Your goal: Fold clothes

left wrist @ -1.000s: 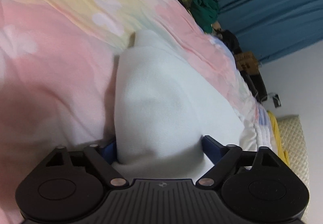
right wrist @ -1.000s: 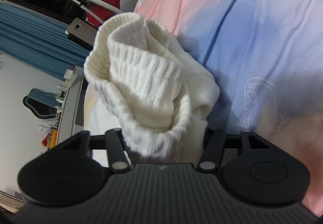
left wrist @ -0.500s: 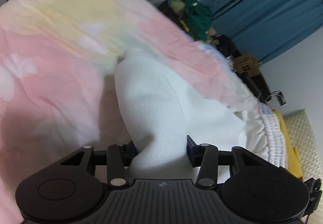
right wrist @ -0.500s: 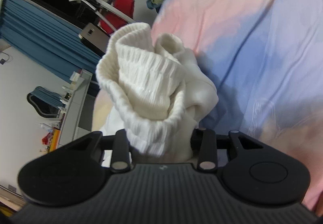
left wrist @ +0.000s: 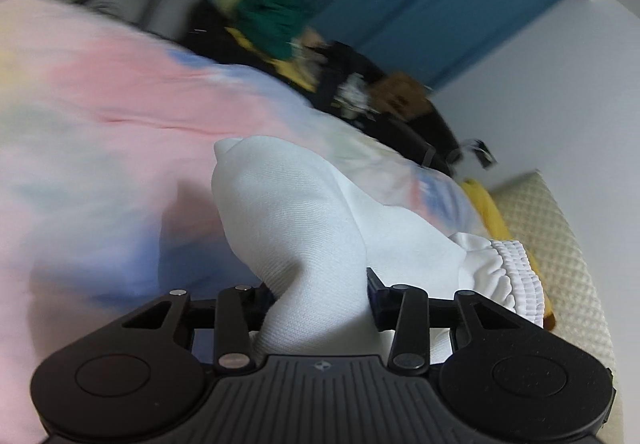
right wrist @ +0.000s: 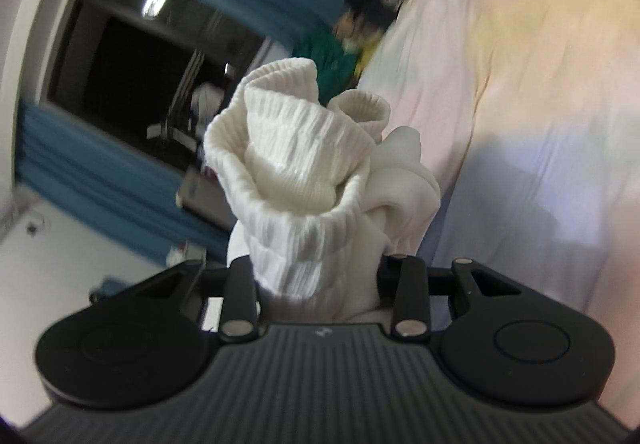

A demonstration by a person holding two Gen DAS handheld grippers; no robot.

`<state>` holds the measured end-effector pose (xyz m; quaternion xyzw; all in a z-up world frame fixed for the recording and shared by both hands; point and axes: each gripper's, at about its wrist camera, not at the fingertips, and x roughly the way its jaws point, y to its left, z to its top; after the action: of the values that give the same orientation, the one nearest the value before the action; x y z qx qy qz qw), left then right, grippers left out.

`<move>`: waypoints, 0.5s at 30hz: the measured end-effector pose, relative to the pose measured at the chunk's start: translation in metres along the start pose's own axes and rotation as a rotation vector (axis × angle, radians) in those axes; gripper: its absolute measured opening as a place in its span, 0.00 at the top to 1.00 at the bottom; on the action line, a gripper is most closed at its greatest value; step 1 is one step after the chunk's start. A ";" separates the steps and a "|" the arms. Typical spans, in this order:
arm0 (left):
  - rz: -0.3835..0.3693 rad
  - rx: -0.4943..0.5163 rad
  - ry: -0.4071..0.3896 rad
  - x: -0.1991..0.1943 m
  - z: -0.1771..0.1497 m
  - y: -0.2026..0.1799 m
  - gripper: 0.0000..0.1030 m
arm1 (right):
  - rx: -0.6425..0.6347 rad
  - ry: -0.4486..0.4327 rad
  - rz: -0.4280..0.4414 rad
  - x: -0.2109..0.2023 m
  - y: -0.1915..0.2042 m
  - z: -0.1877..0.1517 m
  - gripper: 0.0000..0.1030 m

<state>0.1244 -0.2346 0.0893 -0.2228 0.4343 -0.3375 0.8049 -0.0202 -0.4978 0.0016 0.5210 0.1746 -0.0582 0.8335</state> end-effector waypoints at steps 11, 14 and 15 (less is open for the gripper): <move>-0.119 0.152 0.091 0.212 0.043 -0.107 0.58 | 0.148 -0.230 -0.001 0.013 -0.107 0.133 0.63; -0.117 0.178 0.126 0.262 0.041 -0.091 0.58 | 0.199 -0.252 -0.002 0.039 -0.147 0.128 0.63; -0.116 0.180 0.139 0.278 0.039 -0.080 0.58 | 0.218 -0.255 -0.006 0.051 -0.159 0.124 0.63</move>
<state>0.2393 -0.4910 0.0094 -0.1506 0.4436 -0.4358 0.7685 0.0118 -0.6754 -0.1024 0.5964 0.0617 -0.1450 0.7871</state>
